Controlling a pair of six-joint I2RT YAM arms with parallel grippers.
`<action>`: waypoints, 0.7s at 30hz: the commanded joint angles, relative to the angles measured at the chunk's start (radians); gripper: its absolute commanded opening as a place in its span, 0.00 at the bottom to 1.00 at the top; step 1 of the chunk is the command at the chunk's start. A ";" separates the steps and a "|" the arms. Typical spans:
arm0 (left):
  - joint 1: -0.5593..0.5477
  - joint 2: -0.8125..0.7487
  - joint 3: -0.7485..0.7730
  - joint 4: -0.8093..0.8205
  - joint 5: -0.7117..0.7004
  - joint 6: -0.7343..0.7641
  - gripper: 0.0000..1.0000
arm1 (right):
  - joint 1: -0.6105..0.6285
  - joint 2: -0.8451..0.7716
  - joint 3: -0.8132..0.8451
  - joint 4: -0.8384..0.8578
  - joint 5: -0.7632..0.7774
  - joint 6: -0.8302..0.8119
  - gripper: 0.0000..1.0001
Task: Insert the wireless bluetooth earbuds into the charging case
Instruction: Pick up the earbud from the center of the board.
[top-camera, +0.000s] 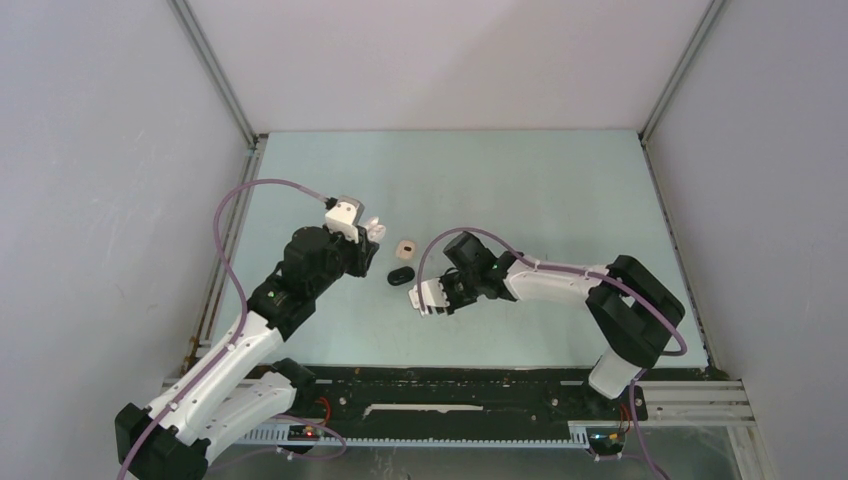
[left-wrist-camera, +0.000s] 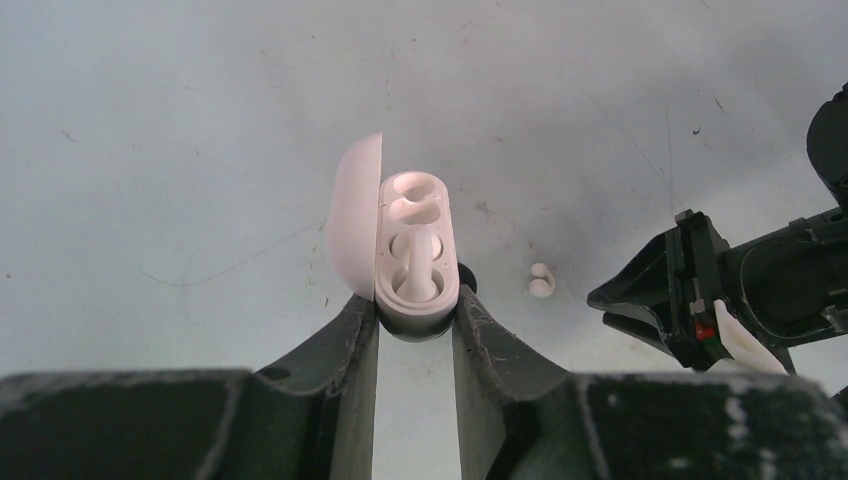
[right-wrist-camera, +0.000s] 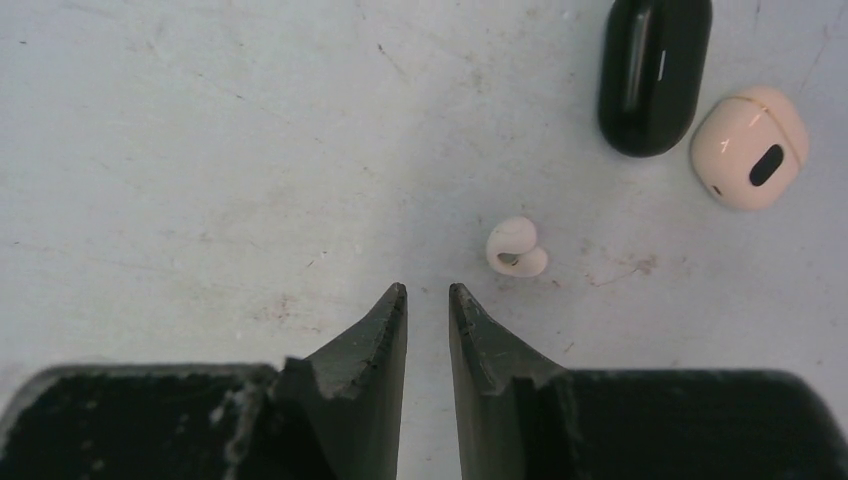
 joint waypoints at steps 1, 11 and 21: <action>0.006 -0.012 0.058 0.019 0.000 -0.011 0.04 | 0.021 0.024 0.024 0.077 0.038 -0.052 0.25; 0.006 -0.018 0.057 0.018 -0.001 -0.011 0.05 | 0.044 0.103 0.024 0.204 0.154 -0.062 0.26; 0.006 -0.014 0.059 0.018 0.006 -0.012 0.05 | 0.048 0.140 0.024 0.236 0.179 -0.095 0.27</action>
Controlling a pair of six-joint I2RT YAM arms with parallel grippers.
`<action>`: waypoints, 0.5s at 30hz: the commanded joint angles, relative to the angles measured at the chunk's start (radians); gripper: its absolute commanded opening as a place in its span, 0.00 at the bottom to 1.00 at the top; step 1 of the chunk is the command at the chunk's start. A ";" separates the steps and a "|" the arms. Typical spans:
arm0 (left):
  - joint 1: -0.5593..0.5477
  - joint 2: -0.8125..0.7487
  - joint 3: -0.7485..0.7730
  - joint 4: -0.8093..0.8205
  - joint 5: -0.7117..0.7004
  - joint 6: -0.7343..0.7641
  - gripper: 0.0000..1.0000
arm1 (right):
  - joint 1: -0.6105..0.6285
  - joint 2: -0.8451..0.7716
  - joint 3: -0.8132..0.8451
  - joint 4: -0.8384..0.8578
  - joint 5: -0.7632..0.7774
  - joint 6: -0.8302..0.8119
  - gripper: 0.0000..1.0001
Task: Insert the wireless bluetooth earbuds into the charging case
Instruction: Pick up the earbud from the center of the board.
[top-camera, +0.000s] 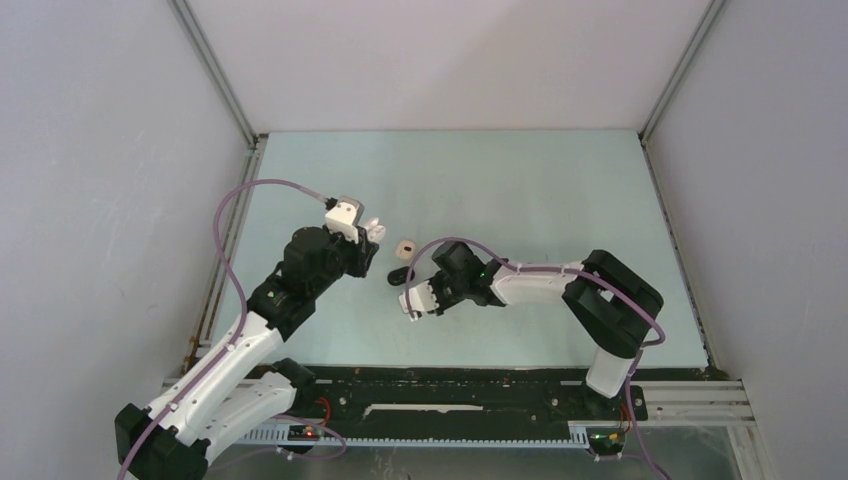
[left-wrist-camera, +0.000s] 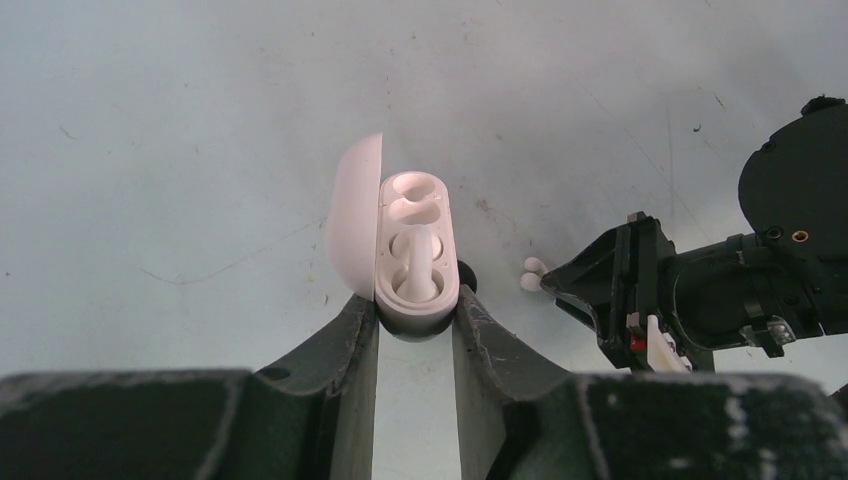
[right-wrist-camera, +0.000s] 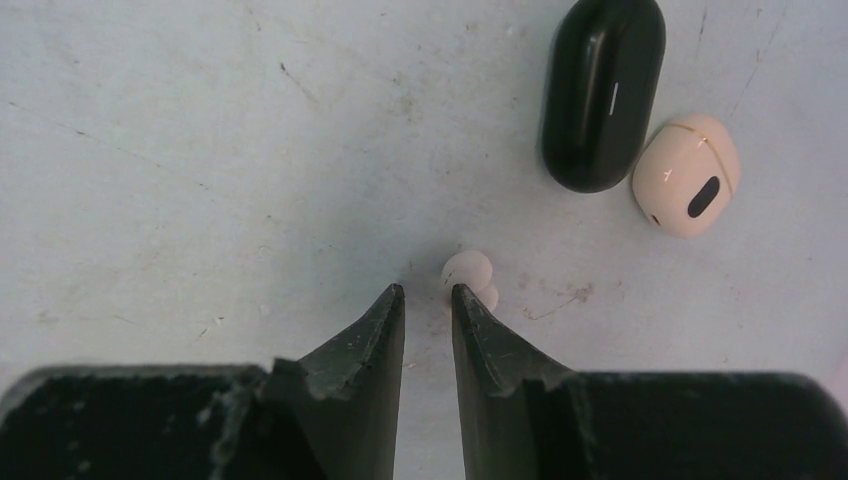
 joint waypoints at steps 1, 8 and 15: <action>0.006 -0.012 0.059 0.023 0.006 -0.013 0.05 | 0.008 0.048 0.025 0.065 0.045 -0.043 0.27; 0.006 -0.013 0.059 0.022 0.004 -0.011 0.05 | 0.014 0.070 0.065 0.111 0.079 -0.030 0.17; 0.006 -0.010 0.056 0.024 0.004 -0.010 0.05 | 0.007 -0.023 0.120 -0.078 0.039 0.051 0.07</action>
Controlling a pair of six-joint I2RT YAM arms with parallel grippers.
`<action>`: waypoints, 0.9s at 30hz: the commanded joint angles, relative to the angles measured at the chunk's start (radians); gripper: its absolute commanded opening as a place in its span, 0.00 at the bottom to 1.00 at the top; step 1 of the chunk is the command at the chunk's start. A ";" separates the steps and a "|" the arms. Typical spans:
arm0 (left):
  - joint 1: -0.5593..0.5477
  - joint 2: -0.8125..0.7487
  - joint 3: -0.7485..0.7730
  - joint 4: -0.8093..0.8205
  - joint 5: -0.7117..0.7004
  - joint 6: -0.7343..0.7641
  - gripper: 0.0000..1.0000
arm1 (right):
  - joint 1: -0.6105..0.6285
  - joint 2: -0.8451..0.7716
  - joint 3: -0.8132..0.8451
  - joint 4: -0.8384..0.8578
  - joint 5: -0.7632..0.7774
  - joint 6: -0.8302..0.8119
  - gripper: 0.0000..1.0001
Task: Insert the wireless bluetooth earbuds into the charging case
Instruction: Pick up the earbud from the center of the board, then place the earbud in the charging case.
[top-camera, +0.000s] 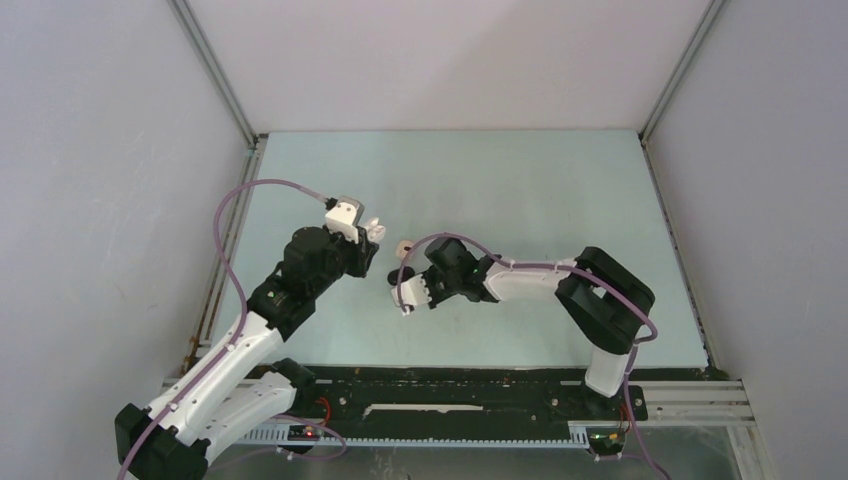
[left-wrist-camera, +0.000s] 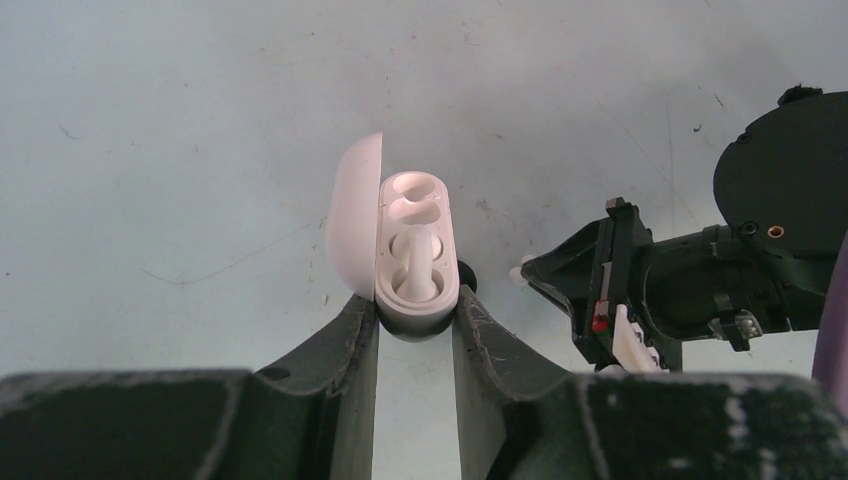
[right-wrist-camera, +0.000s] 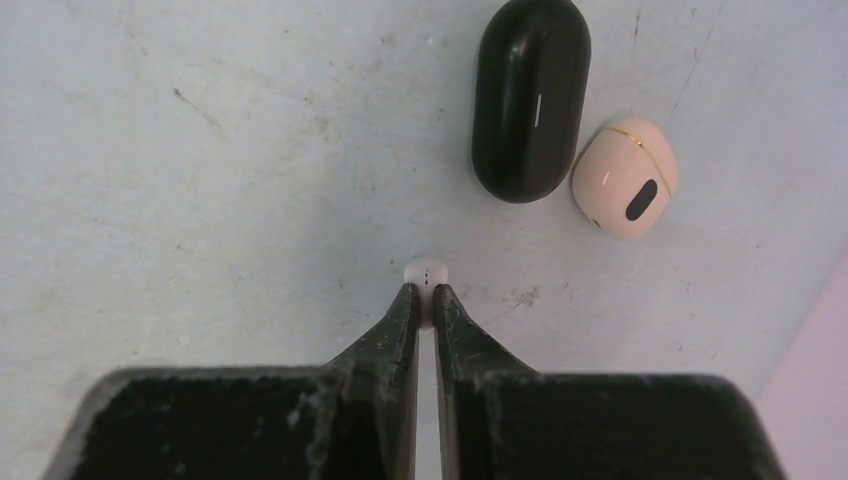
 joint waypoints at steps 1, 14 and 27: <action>0.006 -0.009 0.057 0.024 0.006 -0.010 0.05 | -0.012 -0.098 0.089 -0.201 -0.074 0.111 0.06; 0.004 -0.017 0.015 0.151 0.303 0.017 0.01 | -0.141 -0.512 0.233 -0.676 -0.716 0.442 0.03; -0.153 -0.015 -0.047 0.296 0.750 0.114 0.00 | -0.267 -0.589 0.396 -0.737 -0.862 0.661 0.02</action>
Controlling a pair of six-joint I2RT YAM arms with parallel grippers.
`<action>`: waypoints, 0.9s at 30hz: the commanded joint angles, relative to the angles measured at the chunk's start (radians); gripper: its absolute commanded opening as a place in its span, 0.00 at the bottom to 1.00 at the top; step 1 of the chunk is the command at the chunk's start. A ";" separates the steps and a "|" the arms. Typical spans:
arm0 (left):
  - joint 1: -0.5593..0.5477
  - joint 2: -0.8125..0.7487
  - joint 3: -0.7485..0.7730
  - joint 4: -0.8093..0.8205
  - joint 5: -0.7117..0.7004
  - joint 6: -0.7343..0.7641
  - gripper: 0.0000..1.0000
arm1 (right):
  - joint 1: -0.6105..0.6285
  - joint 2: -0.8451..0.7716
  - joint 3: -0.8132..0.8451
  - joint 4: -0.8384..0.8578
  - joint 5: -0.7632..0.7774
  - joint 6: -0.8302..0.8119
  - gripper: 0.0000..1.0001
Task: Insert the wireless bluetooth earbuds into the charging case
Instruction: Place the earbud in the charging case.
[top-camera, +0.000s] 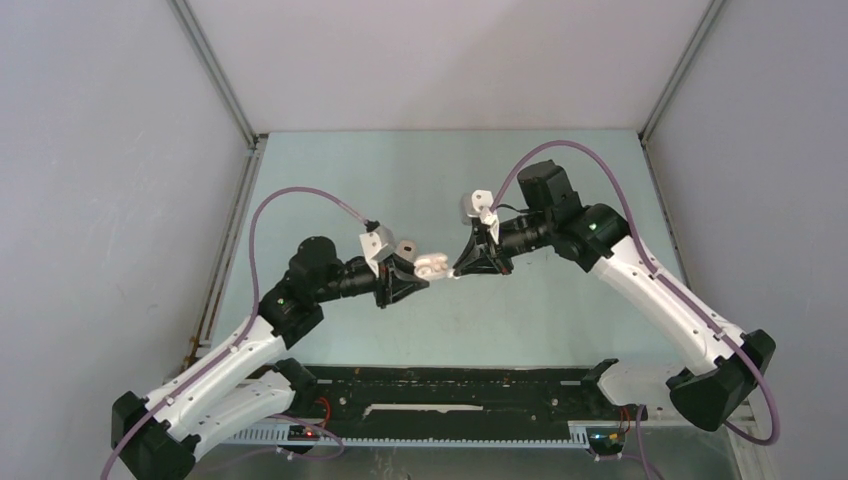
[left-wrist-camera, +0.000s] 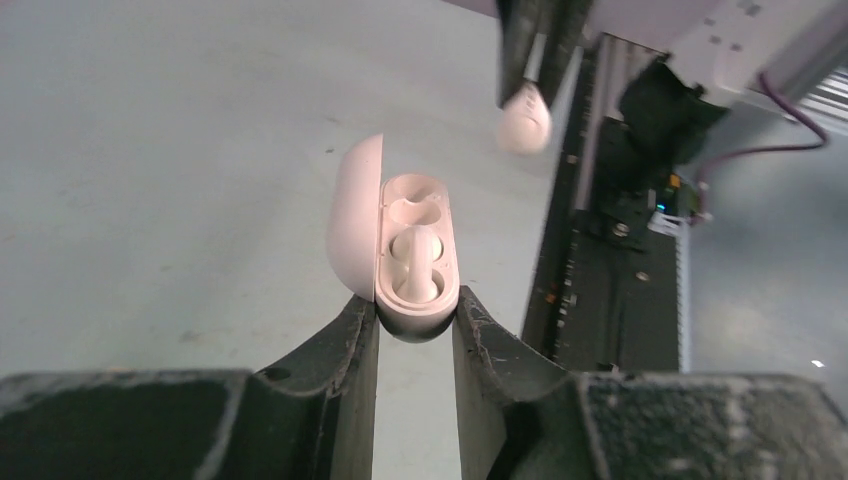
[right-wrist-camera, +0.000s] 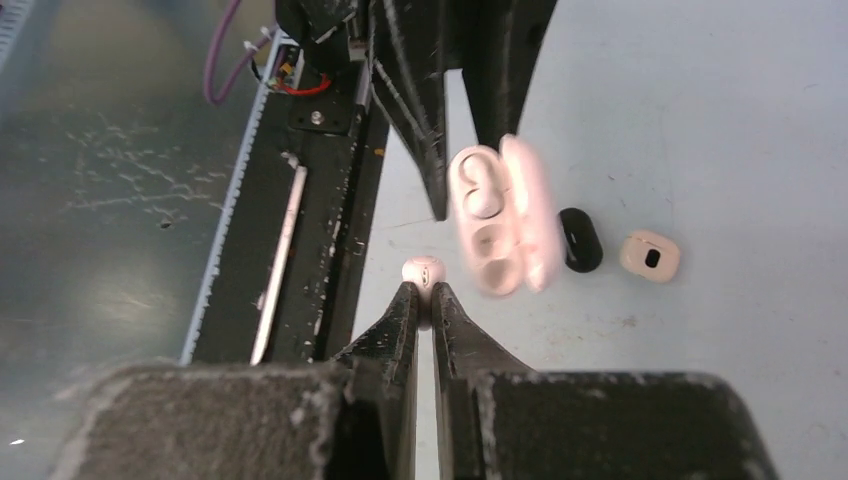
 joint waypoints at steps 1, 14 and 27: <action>-0.041 -0.004 -0.007 0.063 0.165 0.060 0.00 | -0.009 -0.034 0.085 -0.053 -0.080 0.085 0.03; -0.100 0.011 0.004 0.018 0.182 0.131 0.00 | 0.064 -0.043 0.141 -0.252 0.090 0.029 0.03; -0.100 0.006 0.002 0.024 0.191 0.123 0.00 | 0.114 -0.018 0.112 -0.204 0.156 0.034 0.03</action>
